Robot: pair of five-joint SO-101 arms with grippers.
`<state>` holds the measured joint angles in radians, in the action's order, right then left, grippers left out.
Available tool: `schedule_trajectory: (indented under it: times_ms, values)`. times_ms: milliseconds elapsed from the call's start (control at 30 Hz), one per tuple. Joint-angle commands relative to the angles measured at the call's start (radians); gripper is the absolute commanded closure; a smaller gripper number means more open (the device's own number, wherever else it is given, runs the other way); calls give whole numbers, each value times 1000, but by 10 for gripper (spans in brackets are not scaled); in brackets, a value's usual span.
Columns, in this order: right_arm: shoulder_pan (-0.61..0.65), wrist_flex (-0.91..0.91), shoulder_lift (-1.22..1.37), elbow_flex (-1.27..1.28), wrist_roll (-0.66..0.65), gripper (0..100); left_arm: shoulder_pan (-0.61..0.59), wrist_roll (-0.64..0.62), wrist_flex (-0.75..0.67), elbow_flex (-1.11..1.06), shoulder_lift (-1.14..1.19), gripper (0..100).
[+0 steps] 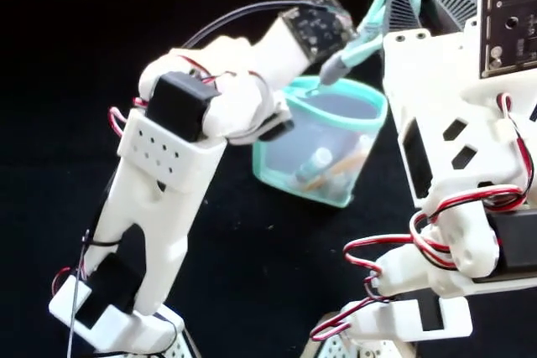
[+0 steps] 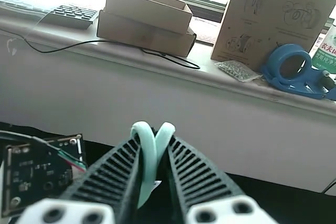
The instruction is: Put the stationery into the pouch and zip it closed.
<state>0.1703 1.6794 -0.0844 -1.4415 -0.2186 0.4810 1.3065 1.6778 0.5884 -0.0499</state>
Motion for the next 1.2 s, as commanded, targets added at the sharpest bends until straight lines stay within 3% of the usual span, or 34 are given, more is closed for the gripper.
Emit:
schedule_trajectory:
  times_ms: [0,267,533,967,1100,1167]
  values:
    - [2,4,-13,-5,-8,992,64,34,81,2,-1,774]
    - [-35,4,-10,-5,-2,992,193,32,86,1,4,997]
    - [-96,4,-10,-5,0,992,205,29,87,-76,-2,994]
    - [-94,4,-10,-5,41,992,203,-293,89,-97,-104,994]
    - [-94,5,-10,-5,43,992,203,-284,86,-182,-105,988]
    - [-94,5,-10,-5,43,992,206,-258,84,-213,-105,938]
